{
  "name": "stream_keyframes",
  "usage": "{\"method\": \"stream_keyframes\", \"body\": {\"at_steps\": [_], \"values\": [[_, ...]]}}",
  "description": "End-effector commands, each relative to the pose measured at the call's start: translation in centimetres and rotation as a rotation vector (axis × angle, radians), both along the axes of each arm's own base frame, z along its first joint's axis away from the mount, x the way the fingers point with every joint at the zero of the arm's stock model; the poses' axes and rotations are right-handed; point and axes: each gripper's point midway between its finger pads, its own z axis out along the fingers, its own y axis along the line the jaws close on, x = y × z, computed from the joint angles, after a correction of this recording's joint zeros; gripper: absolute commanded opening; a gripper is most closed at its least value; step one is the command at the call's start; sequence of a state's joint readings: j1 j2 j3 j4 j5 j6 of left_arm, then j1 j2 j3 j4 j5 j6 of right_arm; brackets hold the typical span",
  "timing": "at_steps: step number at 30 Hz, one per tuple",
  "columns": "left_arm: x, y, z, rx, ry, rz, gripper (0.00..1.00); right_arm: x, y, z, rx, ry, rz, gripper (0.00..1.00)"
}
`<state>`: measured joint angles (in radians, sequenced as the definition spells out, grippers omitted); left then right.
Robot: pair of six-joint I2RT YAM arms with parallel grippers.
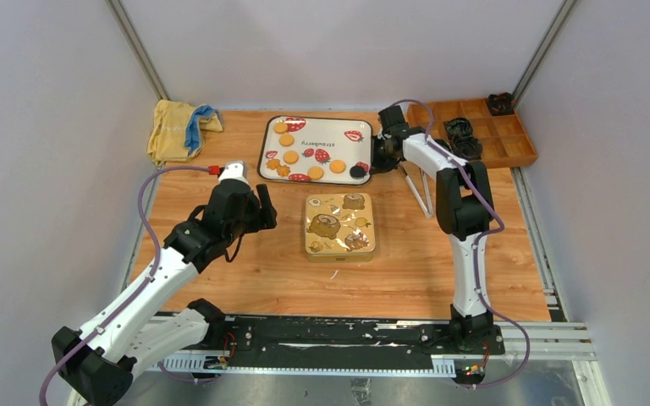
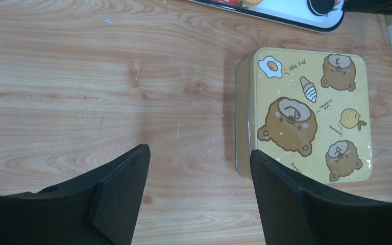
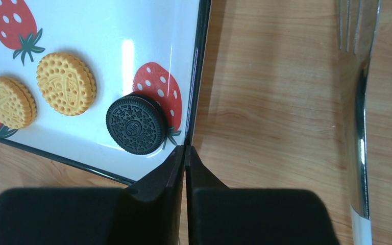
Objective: Pack the cookies
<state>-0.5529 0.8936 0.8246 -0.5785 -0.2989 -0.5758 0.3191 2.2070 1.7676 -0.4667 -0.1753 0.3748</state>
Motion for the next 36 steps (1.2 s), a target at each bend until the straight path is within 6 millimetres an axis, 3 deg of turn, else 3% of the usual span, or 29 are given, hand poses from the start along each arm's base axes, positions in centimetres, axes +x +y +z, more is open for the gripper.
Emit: {"method": "stream_keyframes", "body": {"at_steps": [1, 5, 8, 13, 19, 24, 30, 36], "values": [[0.1, 0.4, 1.0, 0.007, -0.031, 0.010, 0.78, 1.2, 0.0, -1.7, -0.050, 0.015, -0.017, 0.11], [0.3, 0.3, 1.3, 0.010, -0.034, 0.007, 0.78, 3.5, -0.3, -1.0, -0.064, -0.005, -0.026, 0.11], [0.2, 0.4, 1.4, 0.010, -0.038, 0.008, 0.78, 4.1, -0.6, 0.0, -0.066, -0.015, -0.029, 0.11], [0.1, 0.5, 1.0, 0.023, -0.030, 0.006, 0.78, 2.9, -1.6, 2.4, -0.095, -0.049, -0.018, 0.11], [0.3, 0.3, 1.0, 0.026, -0.030, -0.002, 0.78, -0.4, -5.0, 4.4, -0.222, -0.076, -0.027, 0.16], [0.6, 0.0, 1.3, 0.031, -0.036, -0.016, 0.78, -2.1, -8.5, 3.7, -0.386, -0.069, -0.063, 0.20], [0.6, 0.0, 1.5, 0.030, -0.036, -0.016, 0.78, -2.6, -10.0, 0.7, -0.483, -0.010, -0.060, 0.20], [0.1, 0.8, 1.6, 0.042, -0.042, -0.001, 0.78, -2.4, -11.9, -0.2, -0.567, 0.006, -0.081, 0.20]]}}
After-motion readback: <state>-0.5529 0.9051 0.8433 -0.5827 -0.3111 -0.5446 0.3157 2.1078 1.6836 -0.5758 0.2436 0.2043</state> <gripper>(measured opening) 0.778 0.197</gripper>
